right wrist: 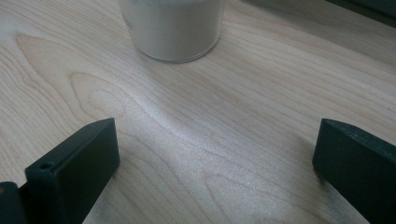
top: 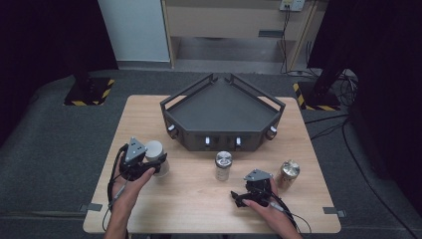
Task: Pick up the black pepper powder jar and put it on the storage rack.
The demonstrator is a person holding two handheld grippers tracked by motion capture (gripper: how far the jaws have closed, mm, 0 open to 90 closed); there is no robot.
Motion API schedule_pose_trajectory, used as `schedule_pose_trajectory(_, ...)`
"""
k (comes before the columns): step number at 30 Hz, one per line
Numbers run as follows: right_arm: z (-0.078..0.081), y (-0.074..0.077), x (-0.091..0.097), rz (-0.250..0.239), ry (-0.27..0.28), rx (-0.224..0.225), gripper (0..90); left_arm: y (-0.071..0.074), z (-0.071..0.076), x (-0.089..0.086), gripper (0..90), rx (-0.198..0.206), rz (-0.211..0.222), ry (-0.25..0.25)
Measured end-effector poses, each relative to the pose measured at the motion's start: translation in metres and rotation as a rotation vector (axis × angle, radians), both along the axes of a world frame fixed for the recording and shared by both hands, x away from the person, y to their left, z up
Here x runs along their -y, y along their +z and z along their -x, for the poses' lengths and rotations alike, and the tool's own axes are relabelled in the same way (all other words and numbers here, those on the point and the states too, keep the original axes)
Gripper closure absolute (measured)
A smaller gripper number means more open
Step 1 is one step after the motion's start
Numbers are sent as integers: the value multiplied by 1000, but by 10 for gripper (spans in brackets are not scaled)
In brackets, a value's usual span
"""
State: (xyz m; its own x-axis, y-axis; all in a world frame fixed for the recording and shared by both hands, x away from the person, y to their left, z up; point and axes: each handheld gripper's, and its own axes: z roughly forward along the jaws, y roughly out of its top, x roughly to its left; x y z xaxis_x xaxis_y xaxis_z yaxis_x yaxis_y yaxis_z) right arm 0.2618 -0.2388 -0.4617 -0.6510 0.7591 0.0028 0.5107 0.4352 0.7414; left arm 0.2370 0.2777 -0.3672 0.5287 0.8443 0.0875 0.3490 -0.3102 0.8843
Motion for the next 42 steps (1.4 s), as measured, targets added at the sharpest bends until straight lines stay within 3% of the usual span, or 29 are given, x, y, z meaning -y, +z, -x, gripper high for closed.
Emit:
schedule_pose_trajectory(11,0,0,0,-1,0,0,7,22,-12,2,328,14,-13,-43)
schedule_pose_trajectory(30,0,0,0,-1,0,-1,7,54,-41,14,328,4,-34,-94)
schedule_pose_trajectory(42,0,0,0,0,0,0,7,77,-51,21,328,15,-42,-123)
